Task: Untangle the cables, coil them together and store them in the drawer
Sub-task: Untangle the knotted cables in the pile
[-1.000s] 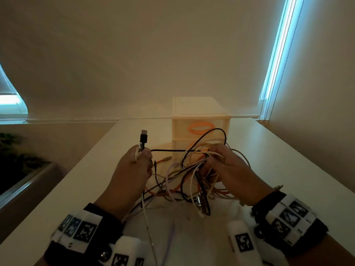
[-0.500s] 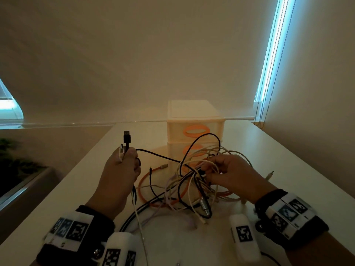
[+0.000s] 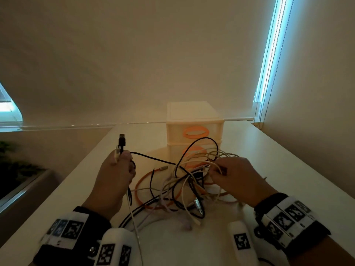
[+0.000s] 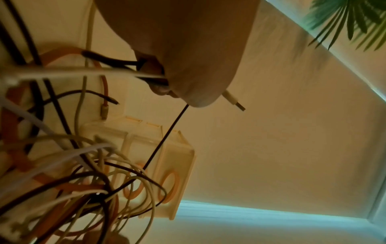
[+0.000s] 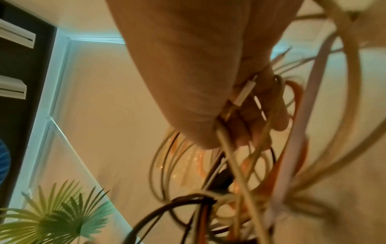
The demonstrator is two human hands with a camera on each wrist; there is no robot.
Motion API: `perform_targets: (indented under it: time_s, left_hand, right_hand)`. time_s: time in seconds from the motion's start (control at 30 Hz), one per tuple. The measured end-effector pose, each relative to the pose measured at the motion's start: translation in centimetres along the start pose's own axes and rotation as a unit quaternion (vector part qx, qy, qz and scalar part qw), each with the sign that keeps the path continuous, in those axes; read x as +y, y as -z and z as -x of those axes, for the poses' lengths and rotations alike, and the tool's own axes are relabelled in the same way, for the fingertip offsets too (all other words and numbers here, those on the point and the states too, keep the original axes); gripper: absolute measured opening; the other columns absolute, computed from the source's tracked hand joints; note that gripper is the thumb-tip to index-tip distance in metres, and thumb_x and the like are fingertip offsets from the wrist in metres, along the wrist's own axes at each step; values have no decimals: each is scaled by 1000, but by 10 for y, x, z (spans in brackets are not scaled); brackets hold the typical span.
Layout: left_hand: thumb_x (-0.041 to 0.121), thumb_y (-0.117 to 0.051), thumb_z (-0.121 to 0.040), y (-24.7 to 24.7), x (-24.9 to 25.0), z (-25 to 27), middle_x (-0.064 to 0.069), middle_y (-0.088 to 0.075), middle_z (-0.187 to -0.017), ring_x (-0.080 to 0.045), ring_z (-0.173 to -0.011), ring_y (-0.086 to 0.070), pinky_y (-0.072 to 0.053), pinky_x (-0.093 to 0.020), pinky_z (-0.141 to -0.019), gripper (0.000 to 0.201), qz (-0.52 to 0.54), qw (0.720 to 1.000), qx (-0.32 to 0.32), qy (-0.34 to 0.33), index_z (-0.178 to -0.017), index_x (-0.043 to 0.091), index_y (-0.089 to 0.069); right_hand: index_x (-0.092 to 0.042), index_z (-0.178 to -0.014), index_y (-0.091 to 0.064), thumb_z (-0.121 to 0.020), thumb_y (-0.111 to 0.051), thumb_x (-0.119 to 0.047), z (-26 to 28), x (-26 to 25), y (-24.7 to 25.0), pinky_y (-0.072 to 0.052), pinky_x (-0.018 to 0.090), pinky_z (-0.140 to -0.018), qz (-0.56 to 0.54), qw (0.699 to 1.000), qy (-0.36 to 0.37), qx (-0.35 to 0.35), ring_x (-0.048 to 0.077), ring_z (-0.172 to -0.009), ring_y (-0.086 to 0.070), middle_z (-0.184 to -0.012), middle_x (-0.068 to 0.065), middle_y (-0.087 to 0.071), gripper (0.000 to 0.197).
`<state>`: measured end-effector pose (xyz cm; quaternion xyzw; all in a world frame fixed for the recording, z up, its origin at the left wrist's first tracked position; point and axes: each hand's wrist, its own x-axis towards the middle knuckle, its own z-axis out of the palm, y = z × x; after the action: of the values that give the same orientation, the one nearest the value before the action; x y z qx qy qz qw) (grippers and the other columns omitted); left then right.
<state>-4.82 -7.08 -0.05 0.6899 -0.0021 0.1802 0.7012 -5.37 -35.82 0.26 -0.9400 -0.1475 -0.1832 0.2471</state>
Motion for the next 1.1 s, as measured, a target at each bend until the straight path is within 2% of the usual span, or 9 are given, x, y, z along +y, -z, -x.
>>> perform_targets:
  time_s: [0.1,0.2,0.5,0.63,0.77,0.83,0.97,1.03,1.1]
  left_hand:
    - [17,-40,-107,2,2,-4,8,-30,-57,-11,-50,-23,-23,-21,-41,27,4,1000,25,-6,-80,18,-38]
    - [16,-41,-104,6,4,-8,9,-31,-54,-11,-49,-24,-21,-25,-44,29,15,998,58,-10,-76,21,-36]
    - [17,-42,-105,22,2,-19,12,-33,-47,-14,-52,-24,-20,-30,-52,30,36,989,141,-7,-76,19,-42]
    - [19,-40,-107,24,-4,-21,11,-31,-46,-14,-49,-23,-19,-30,-52,30,44,988,148,16,-78,19,-41]
    - [17,-39,-108,26,-6,-23,6,-30,-47,-16,-48,-22,-18,-30,-52,31,34,989,144,20,-77,19,-39]
    - [18,-39,-109,26,-10,-24,5,-31,-50,-16,-48,-24,-19,-30,-53,32,7,991,129,29,-77,19,-39]
    - [23,-40,-109,15,-15,-16,5,-35,-54,-17,-52,-27,-22,-29,-54,29,-65,996,64,16,-81,15,-44]
    - [23,-40,-109,8,-13,-9,-1,-35,-61,-17,-54,-29,-25,-29,-52,26,-92,994,51,3,-85,13,-45]
    - [22,-40,-109,2,-9,-4,-2,-34,-62,-16,-53,-29,-26,-29,-50,26,-105,994,39,-5,-85,12,-44]
  right_hand:
    - [-12,-66,-60,-85,-64,-26,0,5,2,-38,20,-56,-9,1000,-17,19,10,-55,-45,-59,-1,-54,25]
    - [-12,-72,-66,-86,-66,-20,-1,2,5,-38,16,-55,13,1000,-18,-3,9,-60,-51,-66,-4,-58,16]
    - [-32,-90,-77,-85,-75,-22,-2,8,31,-31,9,-58,102,992,-30,-63,-4,-68,-47,-74,-21,-46,11]
    - [-37,-84,-76,-87,-71,-37,-2,8,37,-34,14,-58,84,995,-35,-50,-1,-66,-53,-69,-22,-49,6]
    - [-36,-89,-74,-86,-73,-38,1,15,35,-32,15,-59,69,997,-14,-24,3,-70,-51,-79,-15,-50,4]
    - [-36,-82,-67,-79,-77,-40,4,21,31,-36,14,-57,33,999,3,-39,4,-70,-51,-83,-10,-50,12]
    - [-30,-85,-61,-74,-84,-42,7,22,23,-44,4,-77,-95,993,13,-74,-13,-91,-51,-104,-7,-50,28]
    - [-29,-91,-59,-73,-84,-44,7,14,21,-47,10,-90,-107,991,66,-38,-7,-107,-52,-116,-11,-47,34]
    - [-28,-96,-57,-73,-82,-45,9,0,22,-48,14,-90,-96,987,127,27,4,-108,-52,-114,-11,-46,37]
